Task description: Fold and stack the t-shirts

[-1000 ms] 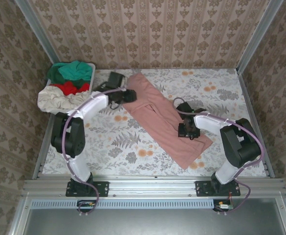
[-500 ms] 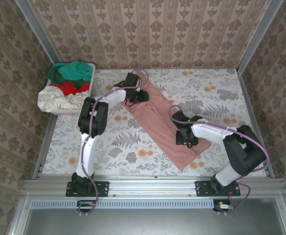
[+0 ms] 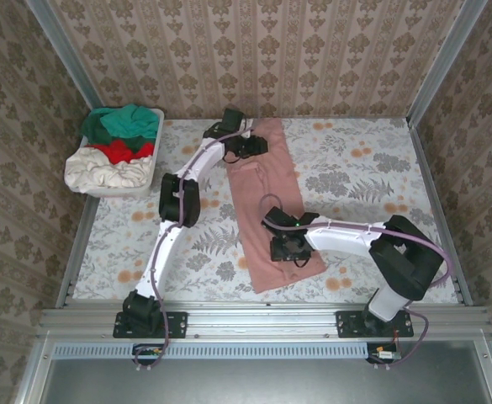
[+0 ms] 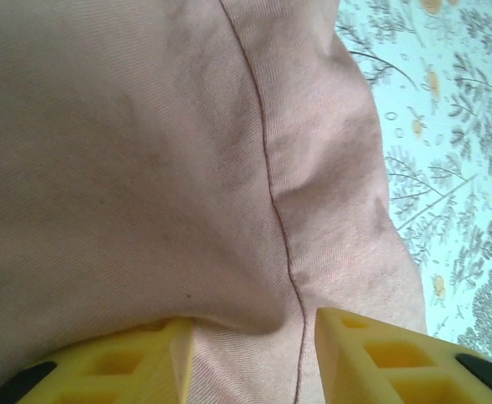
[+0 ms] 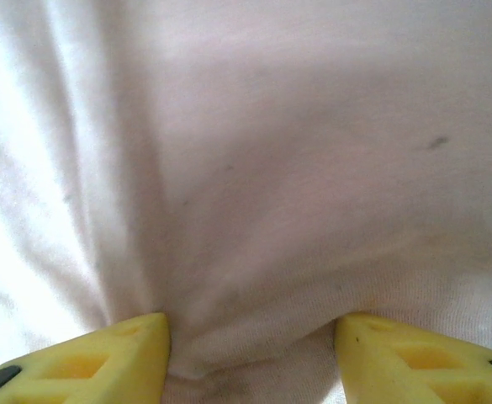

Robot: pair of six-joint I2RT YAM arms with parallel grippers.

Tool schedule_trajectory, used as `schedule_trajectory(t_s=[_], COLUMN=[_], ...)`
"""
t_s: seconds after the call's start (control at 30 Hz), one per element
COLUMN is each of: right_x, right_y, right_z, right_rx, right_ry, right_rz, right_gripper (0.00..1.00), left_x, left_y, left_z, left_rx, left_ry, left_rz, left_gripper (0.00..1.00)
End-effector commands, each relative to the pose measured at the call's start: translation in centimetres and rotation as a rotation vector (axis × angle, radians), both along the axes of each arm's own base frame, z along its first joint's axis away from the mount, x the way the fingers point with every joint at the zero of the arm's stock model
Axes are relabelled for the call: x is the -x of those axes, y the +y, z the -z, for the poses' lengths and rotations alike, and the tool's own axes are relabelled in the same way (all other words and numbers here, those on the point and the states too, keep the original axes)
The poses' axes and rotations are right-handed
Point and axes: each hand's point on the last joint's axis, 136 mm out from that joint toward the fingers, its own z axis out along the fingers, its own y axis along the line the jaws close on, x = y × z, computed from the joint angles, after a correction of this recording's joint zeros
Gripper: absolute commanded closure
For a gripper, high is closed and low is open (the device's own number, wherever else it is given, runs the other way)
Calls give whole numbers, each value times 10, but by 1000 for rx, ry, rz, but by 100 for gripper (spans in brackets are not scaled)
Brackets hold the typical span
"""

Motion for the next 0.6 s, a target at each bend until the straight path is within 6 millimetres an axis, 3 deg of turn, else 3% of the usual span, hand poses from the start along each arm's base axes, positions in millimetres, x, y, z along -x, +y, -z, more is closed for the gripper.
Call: schedule_trajectory(t_s=[0.0,0.13,0.23,0.33,0.4,0.57], right_x=[4,-8,-12,-5,5,18], right_y=[19,-6,-38,-57,-64,-87], right_z=[-20,-51,-46,-32,-20,-2], right_rx=[-82,-40,18,90,123,210], right_ry=[15,-94,-100,-65,-27,10], right_rz=[-15,-9,36,28,11,39], right_gripper=[42,37,40,41,41,49], left_x=[11,19,31,51,71,167], left_y=[-8,-1,13,33,51,85], left_z=[-23,-73,-109,-131,-133,-105], left_rx=[28,18,-3,-8,-34,-83], left_ry=[-16,-103,-162,-178,-170,-108], left_rz=[70,97,93,70,40,15], left_gripper=[50,44,40,40,40,39])
